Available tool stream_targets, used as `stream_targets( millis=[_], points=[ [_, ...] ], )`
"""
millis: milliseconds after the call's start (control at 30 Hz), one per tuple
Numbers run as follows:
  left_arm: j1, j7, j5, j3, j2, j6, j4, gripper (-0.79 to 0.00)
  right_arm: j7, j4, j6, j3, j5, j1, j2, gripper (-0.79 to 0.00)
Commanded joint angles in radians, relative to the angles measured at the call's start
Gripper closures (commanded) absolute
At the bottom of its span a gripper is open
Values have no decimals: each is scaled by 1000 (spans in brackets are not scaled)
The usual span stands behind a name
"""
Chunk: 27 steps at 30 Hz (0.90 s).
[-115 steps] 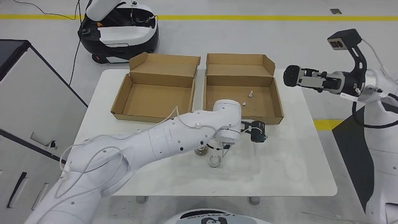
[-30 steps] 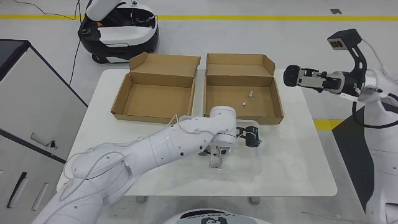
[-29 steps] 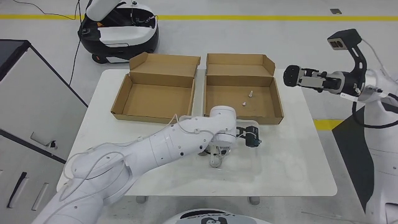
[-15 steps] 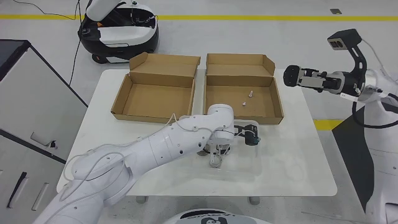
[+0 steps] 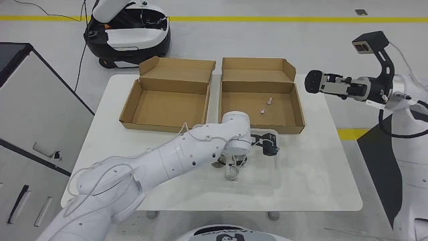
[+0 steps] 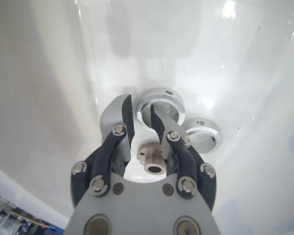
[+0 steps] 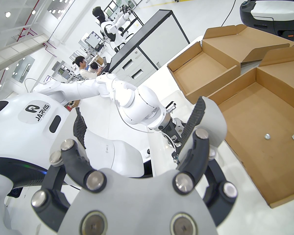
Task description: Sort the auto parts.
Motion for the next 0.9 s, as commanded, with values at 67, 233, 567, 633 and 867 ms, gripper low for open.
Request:
stream_targets(
  millis=[67,233,567,633,867],
  points=[
    [-2,1,-6,3,-2,0,5,-99,0,0,0,0,0,0,0,-785],
    [-6,-2,-15,6,-4,2,7,0,0,0,0,0,0,0,0,-785],
    [-4,-63,-15,-50,27,63,-137,0,0,0,0,0,0,0,0,-785],
    [0,-88,-12,-73,42,89,-205,0,0,0,0,0,0,0,0,-785],
    [21,-162,-18,-157,109,162,-439,0,0,0,0,0,0,0,0,-785]
  ],
)
